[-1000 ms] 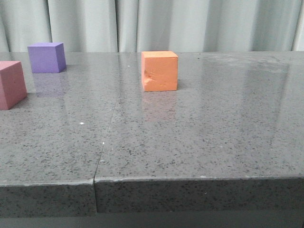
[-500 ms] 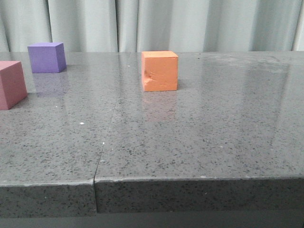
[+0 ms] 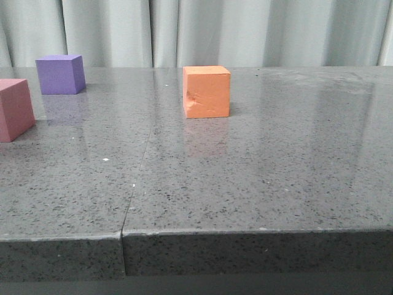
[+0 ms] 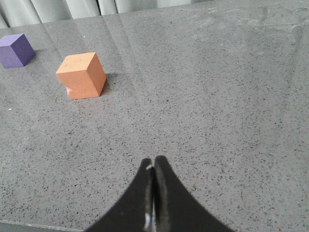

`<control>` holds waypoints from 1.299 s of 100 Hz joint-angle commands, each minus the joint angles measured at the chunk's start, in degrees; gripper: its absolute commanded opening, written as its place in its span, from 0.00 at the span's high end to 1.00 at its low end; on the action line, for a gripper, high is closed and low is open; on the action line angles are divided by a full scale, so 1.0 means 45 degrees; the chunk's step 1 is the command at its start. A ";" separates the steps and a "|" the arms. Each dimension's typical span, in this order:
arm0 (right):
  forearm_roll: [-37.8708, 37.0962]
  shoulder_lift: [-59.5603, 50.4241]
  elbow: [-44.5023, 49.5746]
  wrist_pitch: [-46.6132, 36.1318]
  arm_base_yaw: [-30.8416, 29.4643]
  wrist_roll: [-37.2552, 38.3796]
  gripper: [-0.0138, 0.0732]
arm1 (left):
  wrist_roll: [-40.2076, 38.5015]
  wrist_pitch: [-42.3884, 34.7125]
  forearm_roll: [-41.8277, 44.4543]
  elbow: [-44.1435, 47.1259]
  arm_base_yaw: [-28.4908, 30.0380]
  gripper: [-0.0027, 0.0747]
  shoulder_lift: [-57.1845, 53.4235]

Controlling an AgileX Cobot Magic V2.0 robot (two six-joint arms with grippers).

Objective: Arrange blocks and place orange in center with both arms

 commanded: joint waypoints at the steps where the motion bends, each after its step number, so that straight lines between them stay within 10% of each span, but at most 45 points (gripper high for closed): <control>1: -0.0258 0.0115 -0.0300 -0.0899 -0.0063 -0.0078 0.92 | 0.0484 -0.0358 -0.0159 -0.1172 -0.0426 0.10 0.0641; 35: -0.0258 0.0115 -0.0300 -0.0899 -0.0063 -0.0078 0.92 | 0.4420 0.2357 -0.0533 -0.5130 -0.2720 0.10 0.4023; 70: -0.0258 0.0115 -0.0300 -0.0885 -0.0063 -0.0078 0.92 | 1.0808 0.5457 -0.5322 -0.9080 -0.3422 0.10 0.7555; 130: -0.0258 0.0115 -0.0180 -0.0604 -0.0063 -0.0078 0.92 | 1.3096 0.8995 -0.4864 -1.4090 -0.5241 0.10 1.2670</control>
